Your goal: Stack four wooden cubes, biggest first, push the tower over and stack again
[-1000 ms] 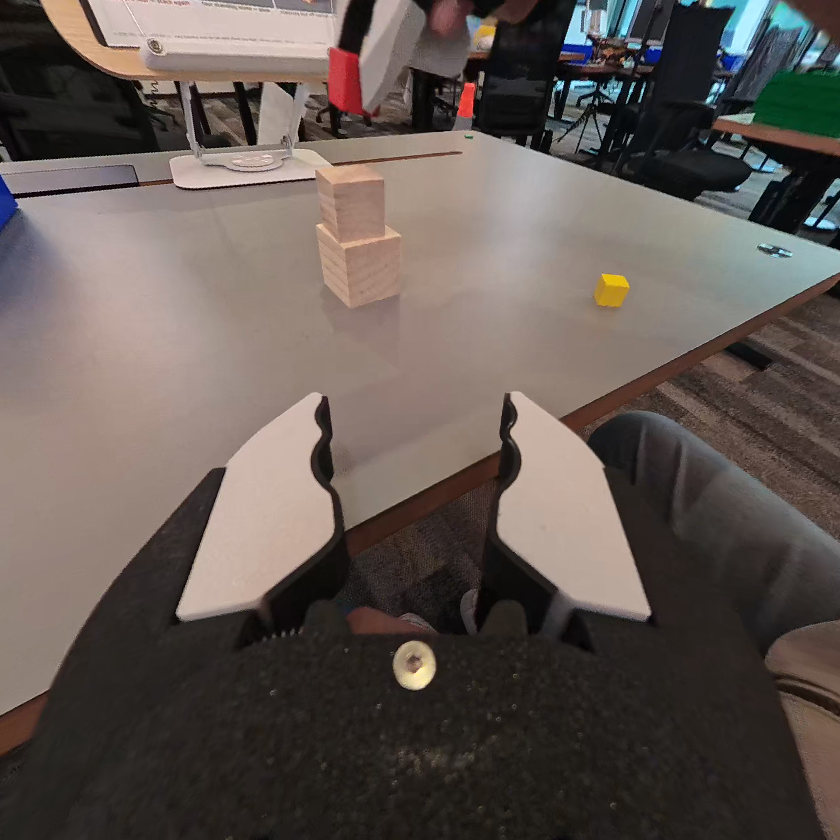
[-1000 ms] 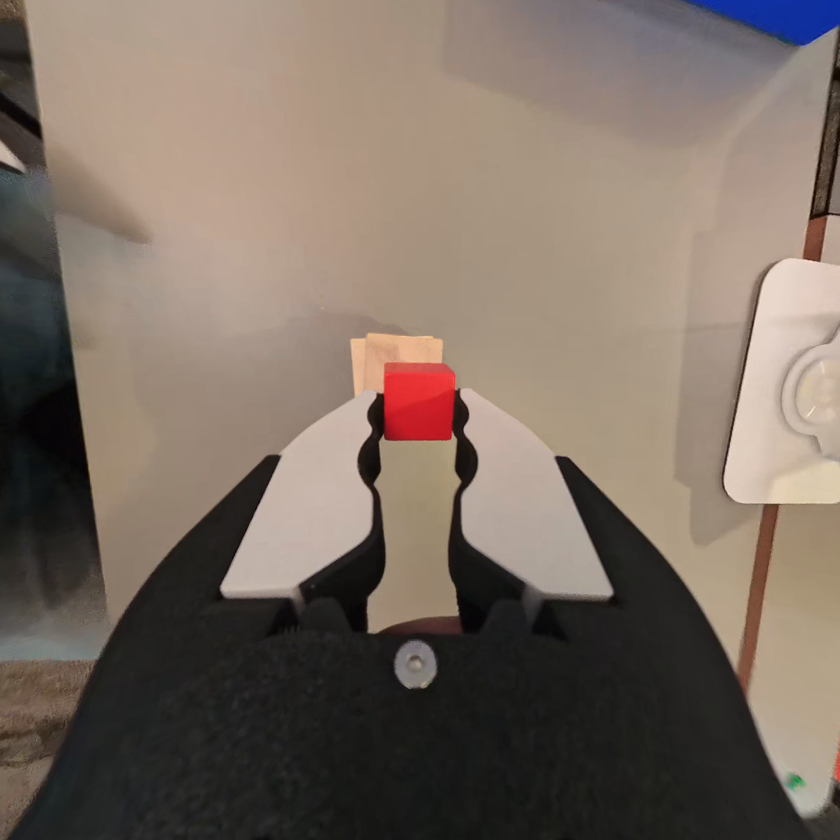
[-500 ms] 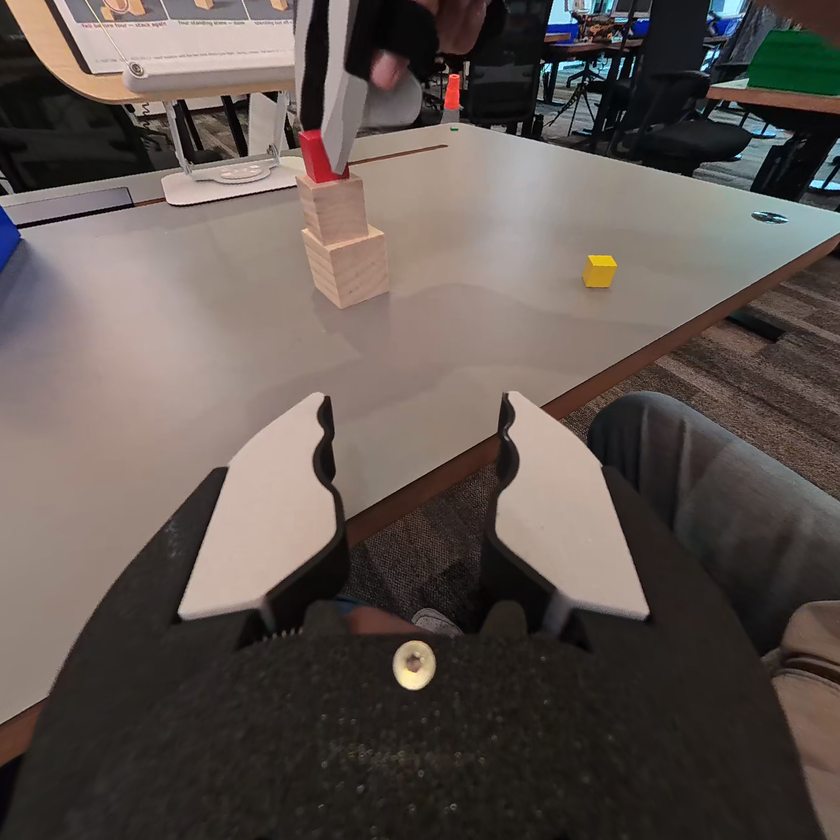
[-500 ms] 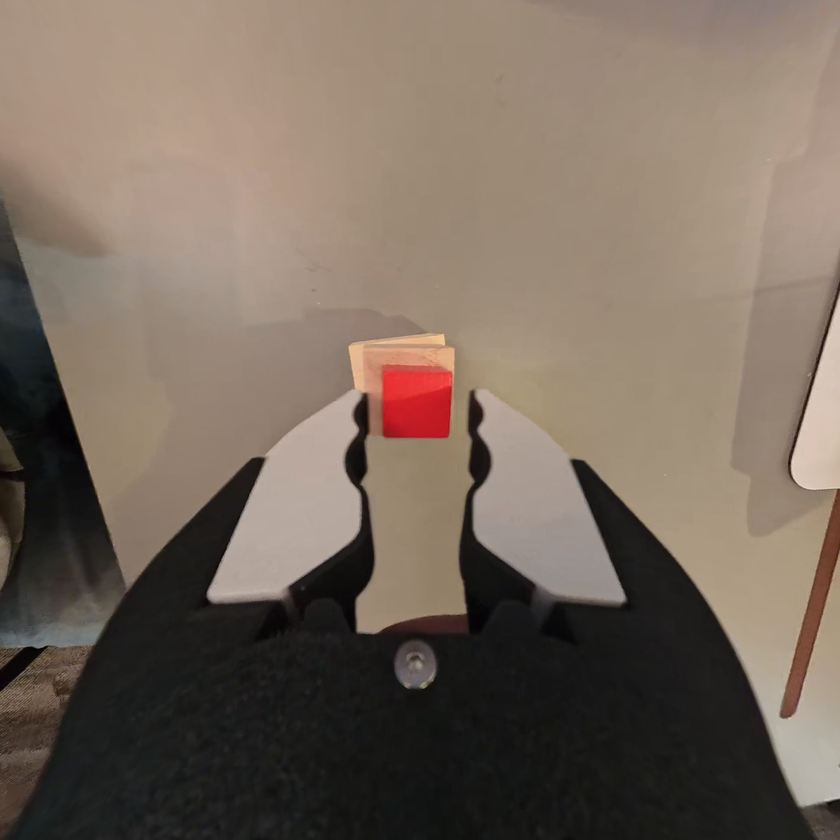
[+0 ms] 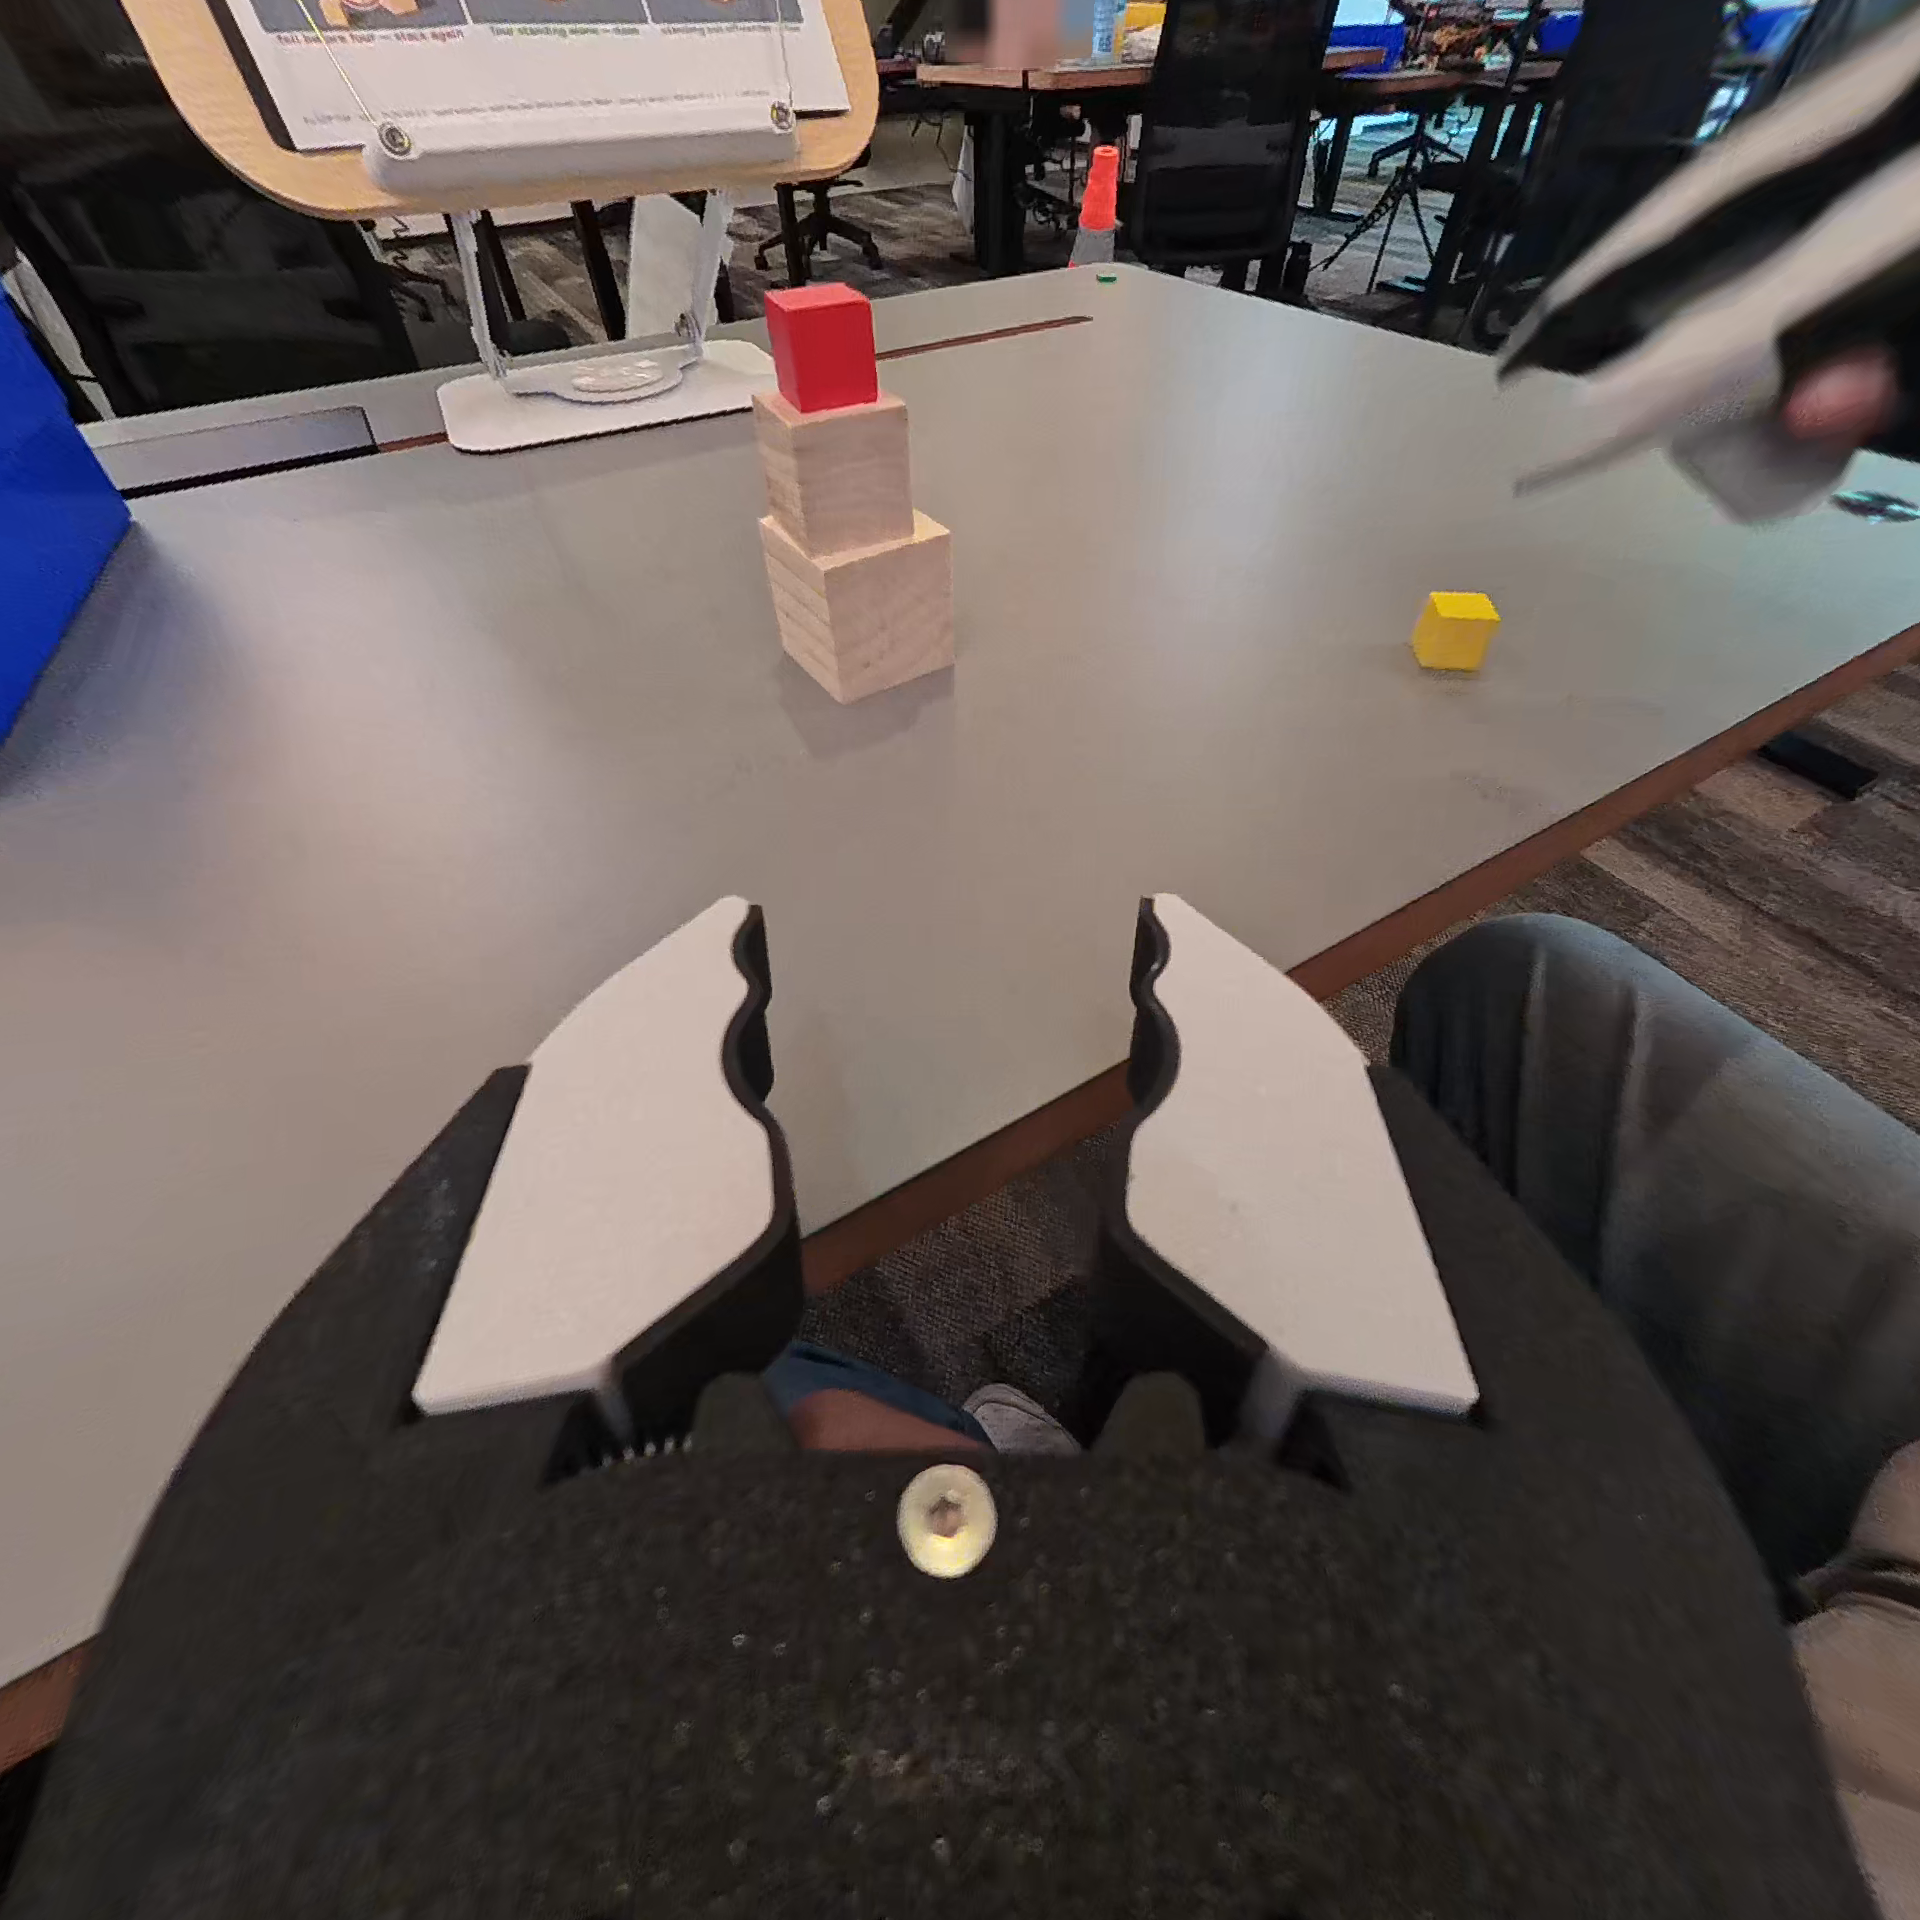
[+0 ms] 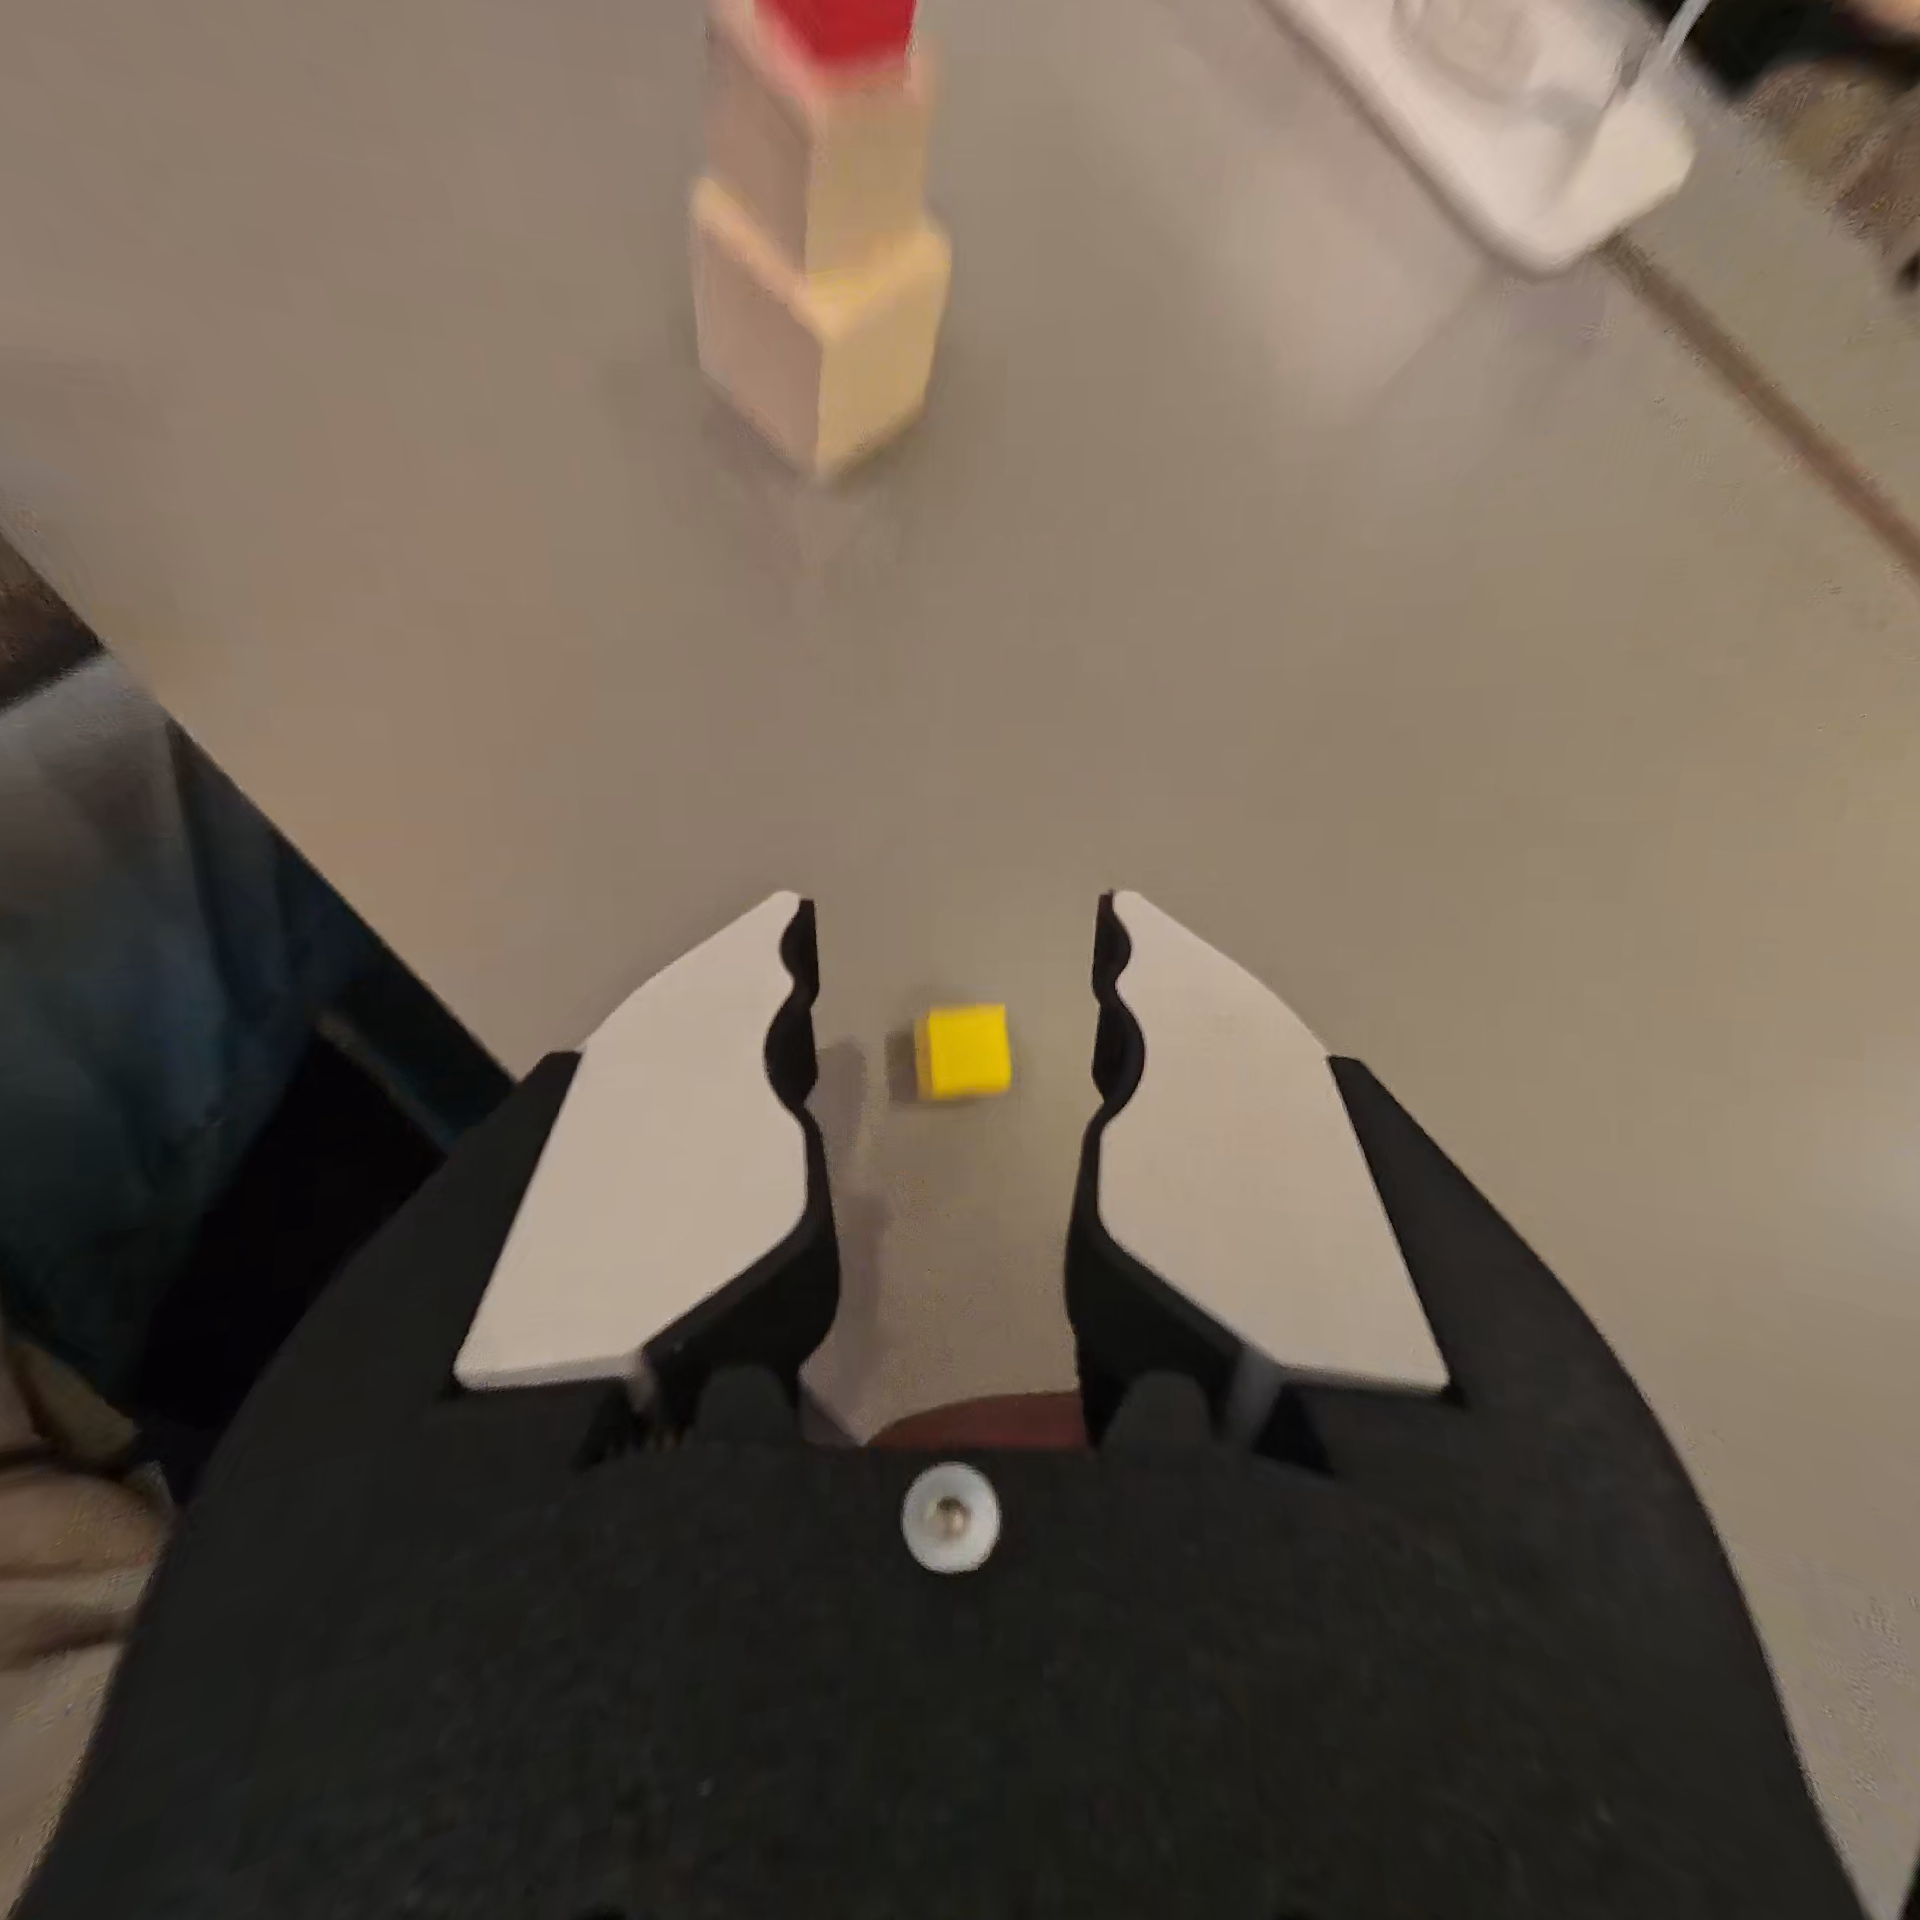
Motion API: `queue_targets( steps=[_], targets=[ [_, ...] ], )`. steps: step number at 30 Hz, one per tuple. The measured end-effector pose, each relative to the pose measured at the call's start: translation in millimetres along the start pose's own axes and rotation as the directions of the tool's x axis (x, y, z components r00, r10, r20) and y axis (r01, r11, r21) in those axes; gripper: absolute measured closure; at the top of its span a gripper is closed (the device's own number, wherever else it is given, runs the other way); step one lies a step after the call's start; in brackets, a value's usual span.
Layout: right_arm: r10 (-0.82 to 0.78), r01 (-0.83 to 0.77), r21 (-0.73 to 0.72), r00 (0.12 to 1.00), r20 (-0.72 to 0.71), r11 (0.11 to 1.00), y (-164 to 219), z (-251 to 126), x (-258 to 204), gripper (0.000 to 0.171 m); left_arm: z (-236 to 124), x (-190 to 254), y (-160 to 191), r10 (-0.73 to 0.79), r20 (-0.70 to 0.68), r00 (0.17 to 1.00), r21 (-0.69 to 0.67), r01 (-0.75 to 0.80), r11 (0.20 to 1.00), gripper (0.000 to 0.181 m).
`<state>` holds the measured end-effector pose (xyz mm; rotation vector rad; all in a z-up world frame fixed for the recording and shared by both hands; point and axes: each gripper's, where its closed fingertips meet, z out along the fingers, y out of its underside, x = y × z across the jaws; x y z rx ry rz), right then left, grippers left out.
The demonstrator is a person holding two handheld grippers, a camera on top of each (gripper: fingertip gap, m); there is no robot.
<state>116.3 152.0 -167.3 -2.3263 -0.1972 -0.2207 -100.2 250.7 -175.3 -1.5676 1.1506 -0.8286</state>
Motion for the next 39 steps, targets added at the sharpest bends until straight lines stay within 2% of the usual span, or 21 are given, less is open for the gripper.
queue_targets(
  steps=[3, 7, 8, 9, 10, 12, 13, 18, 20, 22, 25, 28, 33, 39],
  targets=[
    [0.016, -0.016, -0.09, 1.0, 0.0, 0.996, 40, 17, -1, 0.12, 5, 4, 2, 0.0, -0.012, 1.0, -0.015, 0.0, 1.0, 0.115],
    [0.019, -0.01, -0.16, 0.998, 0.054, 0.987, 55, 34, 0, 0.124, 5, 12, 0, 0.046, -0.024, 0.999, -0.006, -0.046, 0.999, 0.115],
    [0.008, 0.004, -0.17, 0.998, 0.066, 0.985, 56, 37, 0, 0.132, 5, 14, -1, 0.06, -0.023, 0.998, -0.001, -0.06, 0.998, 0.116],
    [-0.001, 0.016, -0.173, 0.996, 0.087, 0.985, 55, 39, -1, 0.148, 4, 16, -2, 0.074, -0.025, 0.997, 0.004, -0.074, 0.997, 0.116],
    [-0.004, 0.023, -0.184, 0.995, 0.104, 0.983, 52, 40, -1, 0.149, 4, 18, -2, 0.085, -0.029, 0.996, 0.007, -0.085, 0.996, 0.117],
    [-0.058, 0.075, -0.177, 0.993, 0.1, 0.981, 34, 35, 8, 0.149, 4, 20, -1, 0.097, -0.032, 0.995, 0.004, -0.097, 0.995, 0.117],
    [-0.093, 0.106, -0.127, 0.99, 0.107, 0.986, 12, 28, 11, 0.149, 5, 20, 0, 0.094, -0.031, 0.995, 0.001, -0.094, 0.996, 0.117],
    [-0.308, 0.297, 0.097, 0.943, 0.128, 0.95, -125, -5, 9, 0.149, 4, 17, 1, 0.073, -0.03, 0.997, 0.0, -0.073, 0.997, 0.119],
    [-0.406, 0.393, 0.12, 0.905, 0.124, 0.912, -167, -2, 2, 0.149, 3, 15, 1, 0.072, -0.028, 0.997, 0.0, -0.072, 0.997, 0.119],
    [-0.483, 0.47, 0.113, 0.861, 0.158, 0.875, -193, 15, -6, 0.149, 2, 13, 1, 0.076, -0.02, 0.997, 0.0, -0.076, 0.997, 0.119],
    [-0.479, 0.478, 0.073, 0.834, 0.274, 0.875, -208, 56, -12, 0.149, 1, 12, 4, 0.08, -0.017, 0.997, -0.005, -0.08, 0.997, 0.12],
    [-0.442, 0.476, 0.014, 0.805, 0.395, 0.879, -202, 86, -16, 0.149, 1, 12, 5, 0.087, -0.019, 0.996, -0.008, -0.087, 0.996, 0.12],
    [-0.441, 0.513, -0.053, 0.782, 0.441, 0.857, -188, 105, -19, 0.149, -2, 8, 8, 0.093, -0.014, 0.996, -0.012, -0.094, 0.996, 0.12],
    [-0.388, 0.471, -0.073, 0.796, 0.465, 0.879, -182, 110, -19, 0.149, -4, 2, 11, 0.069, -0.015, 0.997, -0.021, -0.07, 0.997, 0.12]
  ],
)
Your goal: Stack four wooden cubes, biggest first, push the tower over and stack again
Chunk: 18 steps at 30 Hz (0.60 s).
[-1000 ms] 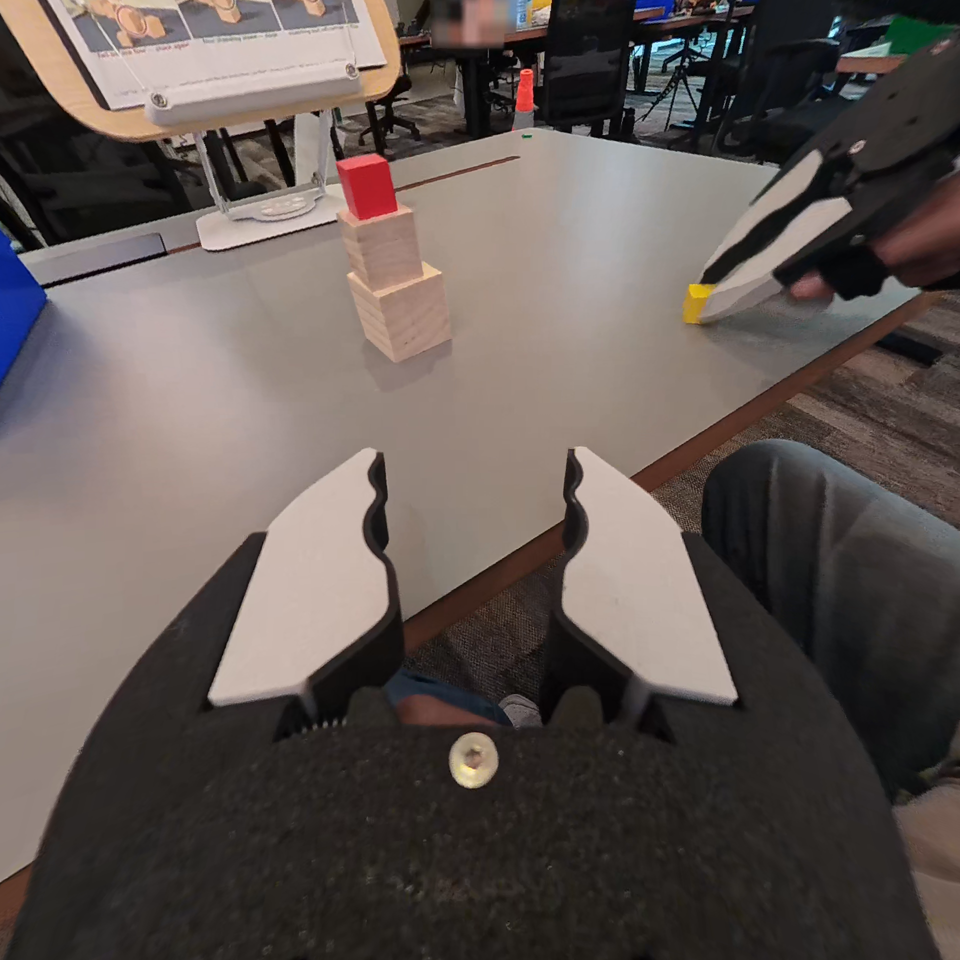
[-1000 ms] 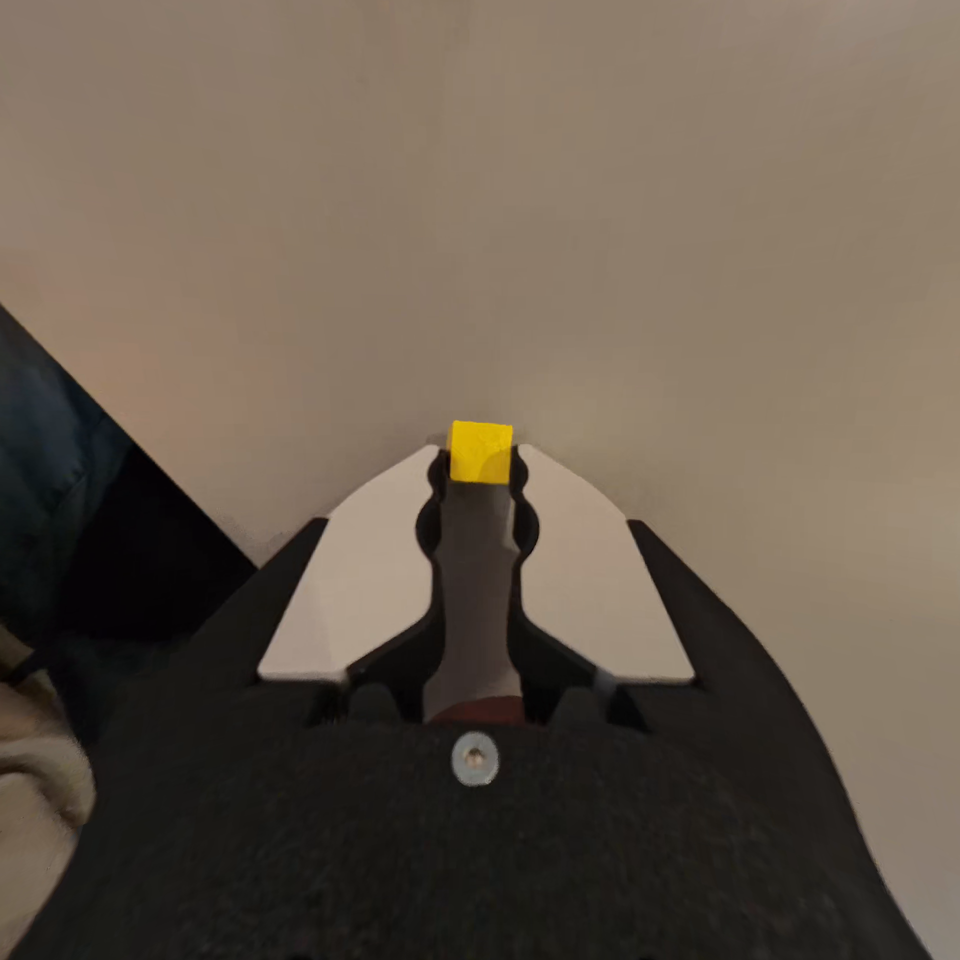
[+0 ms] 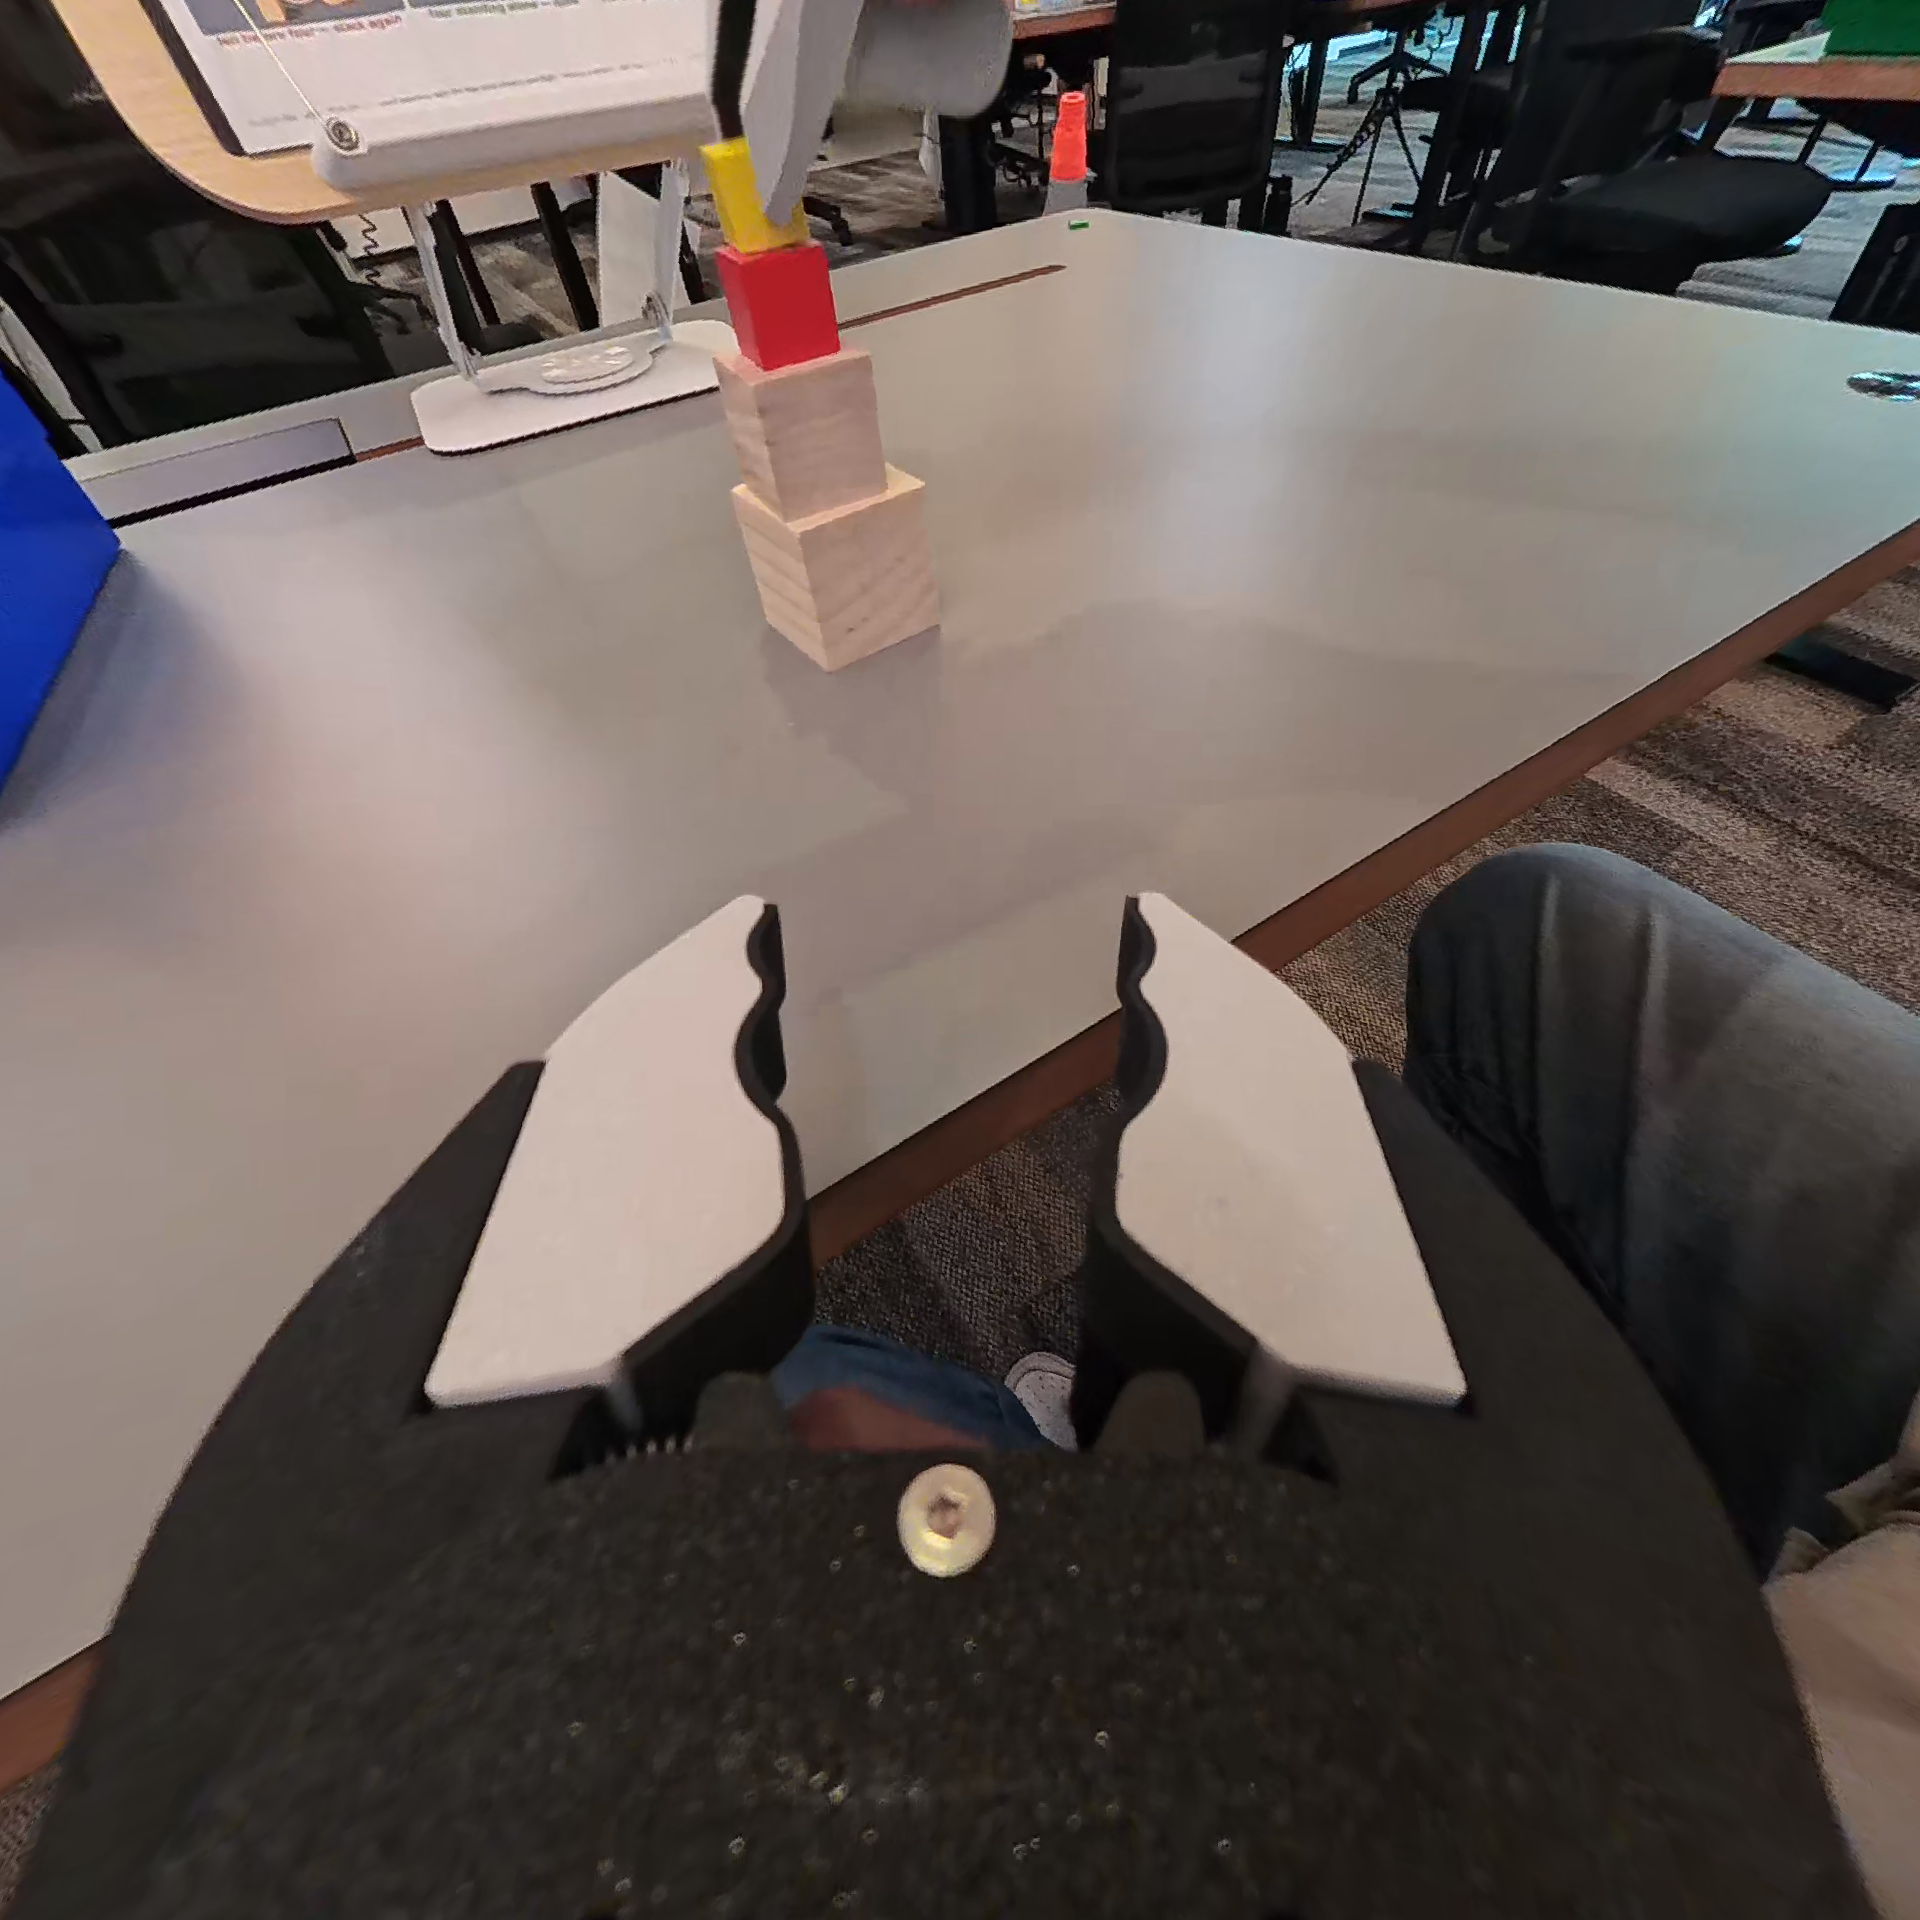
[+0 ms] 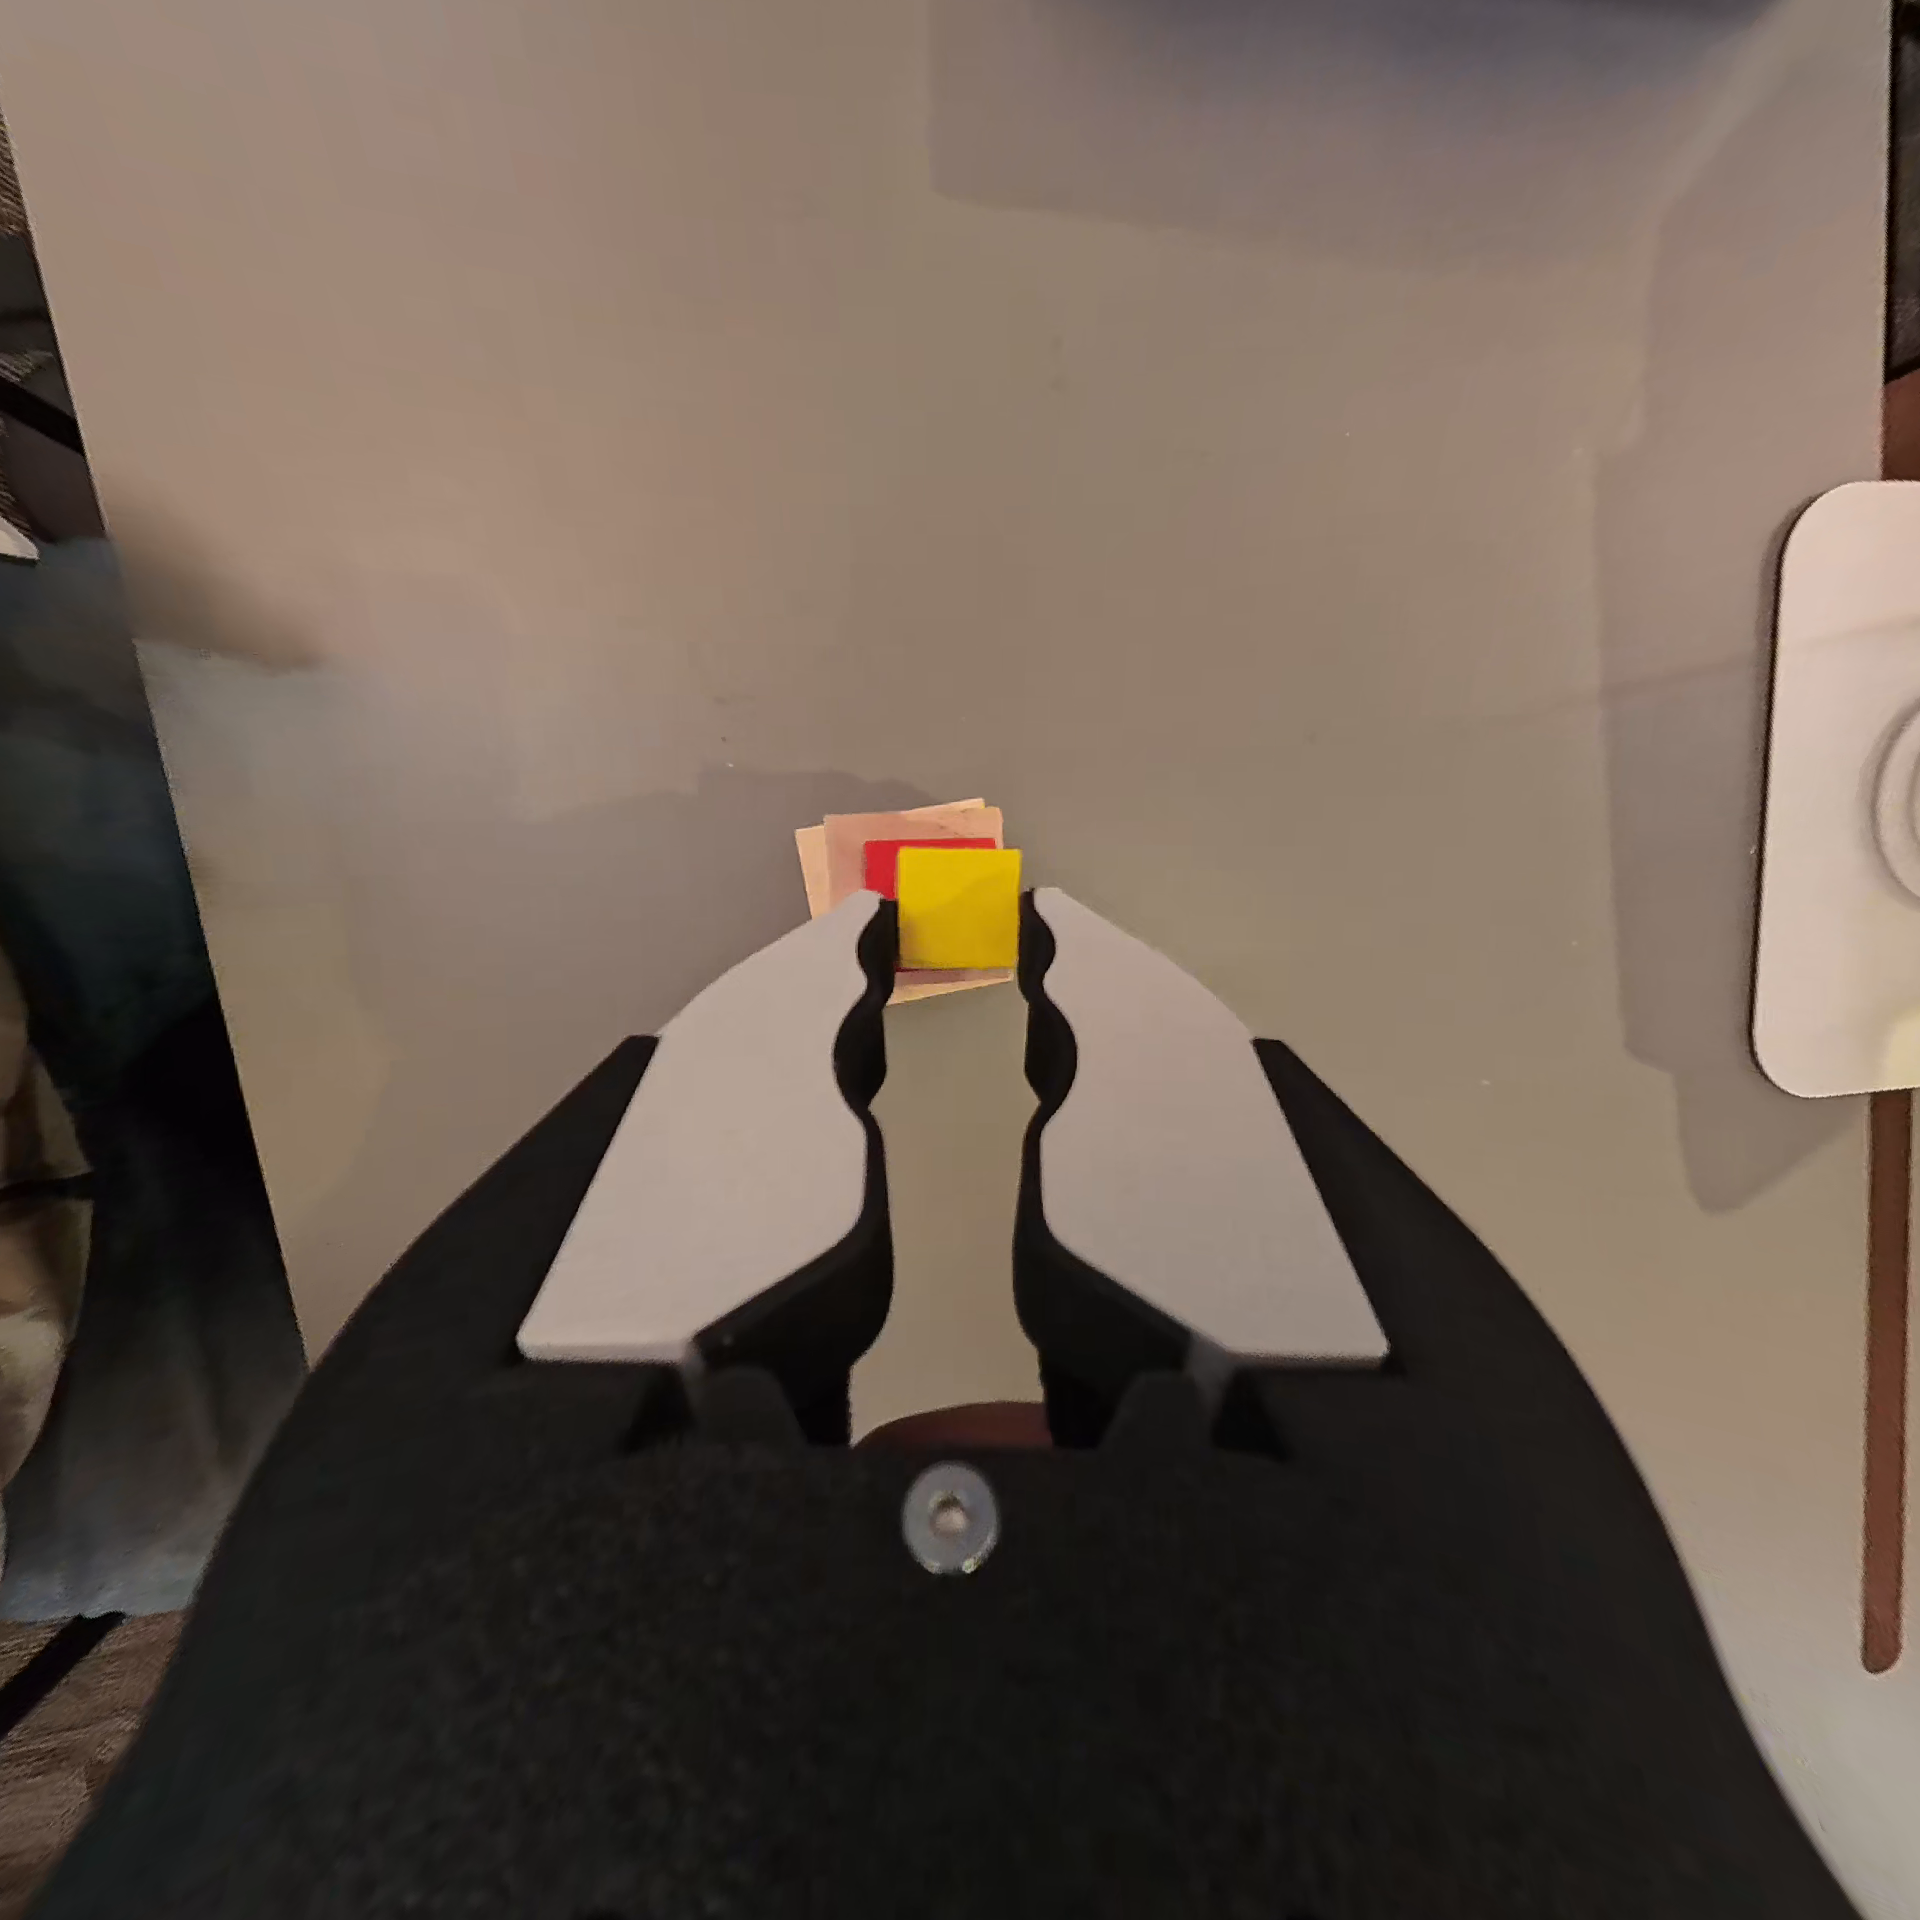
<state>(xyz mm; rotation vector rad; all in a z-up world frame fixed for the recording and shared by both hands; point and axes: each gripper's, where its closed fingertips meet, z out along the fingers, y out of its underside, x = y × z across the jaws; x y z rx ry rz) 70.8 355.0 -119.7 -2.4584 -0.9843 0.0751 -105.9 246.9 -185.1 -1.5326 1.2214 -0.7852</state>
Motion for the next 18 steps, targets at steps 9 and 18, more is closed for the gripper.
queue_targets(
  steps=[9, 18],
  targets=[
    [0.051, -0.025, 0.156, 0.985, -0.166, 0.987, 5, -42, -1, 0.134, 4, 6, 2, 0.017, -0.01, 1.0, -0.013, -0.018, 1.0, 0.12],
    [0.253, -0.121, 0.312, 0.867, -0.429, 0.943, 117, -33, -78, 0.128, 15, 2, -6, -0.049, -0.017, 0.999, -0.023, 0.049, 0.999, 0.119]
  ],
)
